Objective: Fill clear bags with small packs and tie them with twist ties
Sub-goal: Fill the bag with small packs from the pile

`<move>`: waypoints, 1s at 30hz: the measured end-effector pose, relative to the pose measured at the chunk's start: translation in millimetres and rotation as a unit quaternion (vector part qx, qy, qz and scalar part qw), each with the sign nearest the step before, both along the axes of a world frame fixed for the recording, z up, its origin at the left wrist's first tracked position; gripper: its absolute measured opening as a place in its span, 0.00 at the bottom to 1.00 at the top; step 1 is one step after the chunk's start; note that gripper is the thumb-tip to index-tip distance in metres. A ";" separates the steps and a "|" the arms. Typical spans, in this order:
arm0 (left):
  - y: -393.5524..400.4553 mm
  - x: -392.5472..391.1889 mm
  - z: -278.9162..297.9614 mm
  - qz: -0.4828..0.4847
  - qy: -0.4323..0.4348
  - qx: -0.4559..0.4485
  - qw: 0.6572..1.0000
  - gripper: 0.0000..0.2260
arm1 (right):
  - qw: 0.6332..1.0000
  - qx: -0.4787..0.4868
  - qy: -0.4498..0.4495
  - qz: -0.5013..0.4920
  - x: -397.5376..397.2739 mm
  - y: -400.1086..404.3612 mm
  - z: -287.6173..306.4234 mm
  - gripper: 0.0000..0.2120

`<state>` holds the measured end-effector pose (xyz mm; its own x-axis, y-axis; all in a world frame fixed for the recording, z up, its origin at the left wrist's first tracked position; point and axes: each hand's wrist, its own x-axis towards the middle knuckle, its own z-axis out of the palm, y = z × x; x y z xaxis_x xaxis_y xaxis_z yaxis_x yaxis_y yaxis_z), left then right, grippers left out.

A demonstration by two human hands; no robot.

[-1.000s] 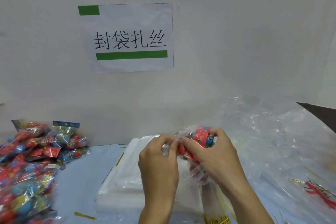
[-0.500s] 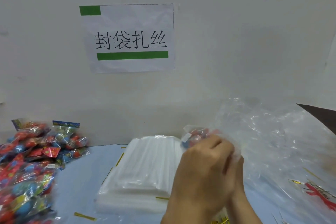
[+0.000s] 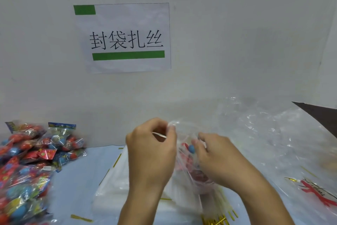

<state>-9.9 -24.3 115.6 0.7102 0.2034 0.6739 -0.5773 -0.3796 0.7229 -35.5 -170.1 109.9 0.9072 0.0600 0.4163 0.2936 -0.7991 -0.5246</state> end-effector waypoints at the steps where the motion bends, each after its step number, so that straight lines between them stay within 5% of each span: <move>1: 4.5 0.7 1.3 0.011 0.012 -0.025 1.000 0.12 | 0.998 0.028 0.026 -0.050 -1.1 5.6 3.9 0.20; 7: 23.3 0.8 10.8 0.009 0.046 -0.101 0.994 0.11 | 0.992 0.044 -0.060 -0.099 -11.7 -5.3 32.0 0.08; 9: 24.6 -0.7 12.7 0.020 0.043 -0.083 0.995 0.11 | 0.996 0.014 -0.007 -0.087 -22.8 -4.9 36.7 0.11; 12: 28.9 -0.7 15.5 0.058 0.029 -0.050 0.997 0.12 | 0.993 -0.035 0.102 -0.044 -41.9 -2.9 52.6 0.34; 13: 30.4 -0.5 15.8 0.073 0.026 -0.039 0.996 0.12 | 0.990 -0.043 0.131 -0.033 -47.2 -4.4 57.5 0.35; 15: 31.2 -0.5 15.1 0.091 0.038 -0.015 0.995 0.11 | 0.987 -0.013 0.162 0.010 -52.9 -8.0 59.8 0.22; 17: 30.0 -2.9 16.1 0.085 0.052 0.001 0.995 0.11 | 0.995 0.016 0.092 0.040 -45.3 -10.0 56.2 0.02; 19: 30.2 -4.9 20.6 0.075 0.012 -0.007 0.997 0.11 | 0.993 0.049 -0.108 0.030 -35.5 -12.3 54.4 0.11; 21: 33.0 -3.8 22.9 0.060 -0.029 -0.034 0.997 0.11 | 0.967 0.101 -0.233 0.019 -30.8 -10.3 56.0 0.08; 25: 38.4 3.0 10.7 0.026 0.077 0.008 0.997 0.10 | 0.985 0.097 -0.140 0.035 -17.7 -8.7 36.4 0.13; 28: 45.2 9.8 4.3 0.046 0.082 -0.012 0.995 0.09 | 0.976 0.140 -0.166 0.024 -10.9 -9.1 33.1 0.12; 30: 44.7 9.9 3.6 0.018 0.116 0.010 0.993 0.08 | 0.981 0.159 -0.096 0.061 -8.8 -6.5 29.0 0.09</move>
